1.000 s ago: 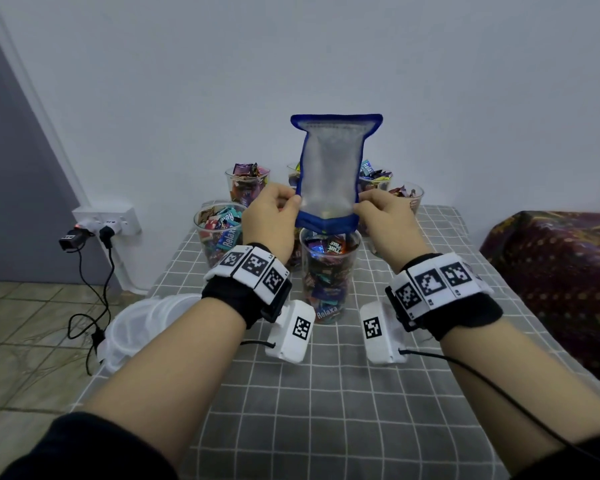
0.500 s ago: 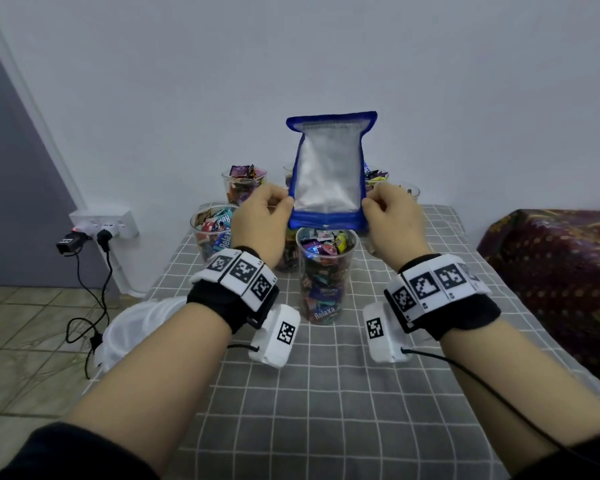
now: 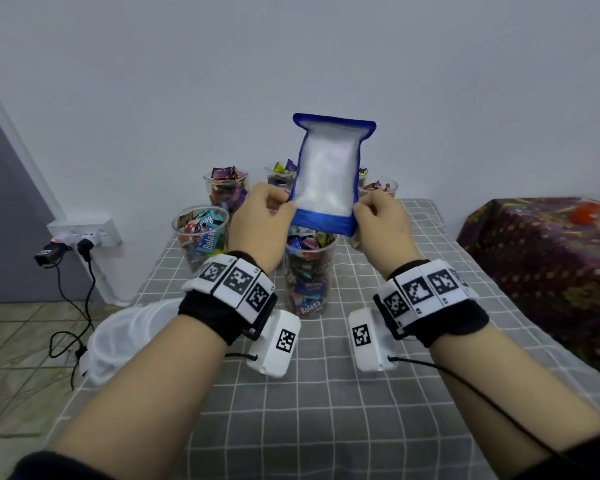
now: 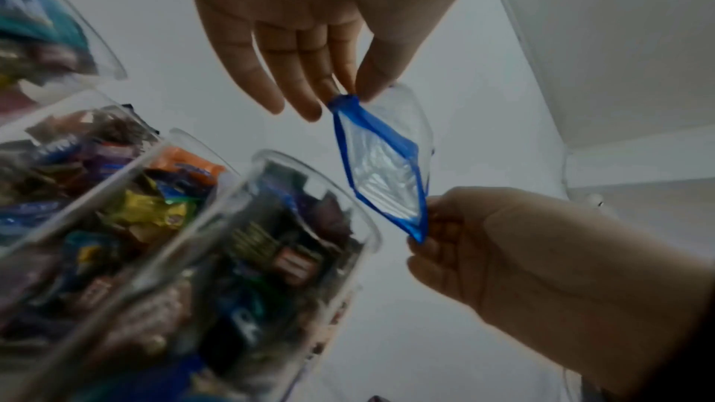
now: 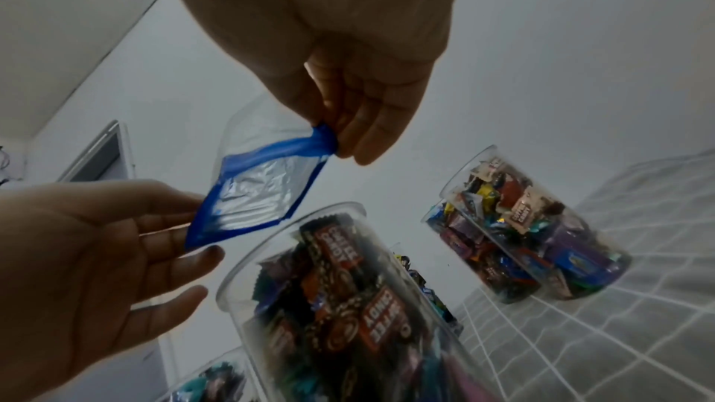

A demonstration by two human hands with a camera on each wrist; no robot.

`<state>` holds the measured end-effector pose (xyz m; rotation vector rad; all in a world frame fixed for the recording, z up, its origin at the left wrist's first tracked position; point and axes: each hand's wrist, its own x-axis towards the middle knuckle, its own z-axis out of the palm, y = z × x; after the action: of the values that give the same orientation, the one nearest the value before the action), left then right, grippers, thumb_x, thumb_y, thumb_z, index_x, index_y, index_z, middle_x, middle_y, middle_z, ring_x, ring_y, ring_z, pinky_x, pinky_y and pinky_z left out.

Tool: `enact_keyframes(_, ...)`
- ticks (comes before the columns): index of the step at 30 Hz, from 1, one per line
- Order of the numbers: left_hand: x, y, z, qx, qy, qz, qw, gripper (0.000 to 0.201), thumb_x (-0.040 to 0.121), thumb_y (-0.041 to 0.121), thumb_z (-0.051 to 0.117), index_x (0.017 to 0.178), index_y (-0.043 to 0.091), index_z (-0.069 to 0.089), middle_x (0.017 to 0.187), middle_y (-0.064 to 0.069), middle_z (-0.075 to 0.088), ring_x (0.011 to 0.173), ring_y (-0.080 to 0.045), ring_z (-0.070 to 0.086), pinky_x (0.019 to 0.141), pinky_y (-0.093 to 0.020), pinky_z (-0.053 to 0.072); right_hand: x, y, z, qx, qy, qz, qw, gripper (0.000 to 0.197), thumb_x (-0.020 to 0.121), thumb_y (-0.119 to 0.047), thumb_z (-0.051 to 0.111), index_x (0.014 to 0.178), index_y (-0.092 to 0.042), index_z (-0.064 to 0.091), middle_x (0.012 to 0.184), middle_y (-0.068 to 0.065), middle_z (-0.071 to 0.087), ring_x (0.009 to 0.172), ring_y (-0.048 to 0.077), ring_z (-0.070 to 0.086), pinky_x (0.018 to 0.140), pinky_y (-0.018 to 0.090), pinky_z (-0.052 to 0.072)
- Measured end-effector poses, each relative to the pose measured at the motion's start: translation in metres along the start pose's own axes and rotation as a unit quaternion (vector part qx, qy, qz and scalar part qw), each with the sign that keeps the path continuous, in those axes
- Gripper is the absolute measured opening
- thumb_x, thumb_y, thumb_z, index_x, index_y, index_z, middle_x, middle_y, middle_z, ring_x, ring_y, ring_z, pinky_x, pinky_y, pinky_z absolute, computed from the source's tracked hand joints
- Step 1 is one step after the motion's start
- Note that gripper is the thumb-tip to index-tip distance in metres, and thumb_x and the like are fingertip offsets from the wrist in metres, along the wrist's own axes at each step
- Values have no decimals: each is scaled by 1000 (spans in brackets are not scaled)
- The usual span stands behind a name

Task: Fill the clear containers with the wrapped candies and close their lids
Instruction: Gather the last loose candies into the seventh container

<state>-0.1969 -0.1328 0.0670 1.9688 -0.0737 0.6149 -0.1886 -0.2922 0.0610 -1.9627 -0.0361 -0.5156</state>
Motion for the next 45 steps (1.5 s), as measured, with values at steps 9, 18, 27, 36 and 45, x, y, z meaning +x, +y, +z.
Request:
enact_keyframes(9,-89,8,50,-18,-150,18,988,13,88,23,59,76,27,56,84,7,60,81,-11,57,75,-29,45,-20,45,-67,101,120,115,981,24,85,-5,47,62,-10,44,66,11,49,64,25,54,64,48,57)
enact_keyframes(18,-164,7,144,151,-393,83,903,50,100,33,37,146,17,29,155,1,23,141,-13,20,114,-27,13,-83,110,-152,116,255,194,940,24,88,0,47,66,-7,51,65,11,52,55,19,53,47,23,50)
enact_keyframes(27,-184,2,202,272,-412,163,854,52,100,39,28,144,12,27,147,-4,33,137,-23,27,113,-42,20,-161,170,-221,40,394,277,875,20,72,-17,53,59,-3,47,62,12,39,62,20,36,58,37,34)
enact_keyframes(36,-191,0,204,330,-416,185,827,59,100,39,22,149,7,17,156,-8,19,145,-22,12,119,-42,10,-259,250,-244,-98,328,512,788,20,92,-19,57,104,-4,58,107,17,63,106,31,60,82,32,45)
enact_keyframes(45,-192,1,201,321,-411,181,834,56,100,36,22,148,6,19,155,-9,20,144,-22,13,118,-39,9,-304,314,-230,-22,306,598,741,35,79,-31,54,69,2,61,80,25,65,79,43,62,82,58,51)
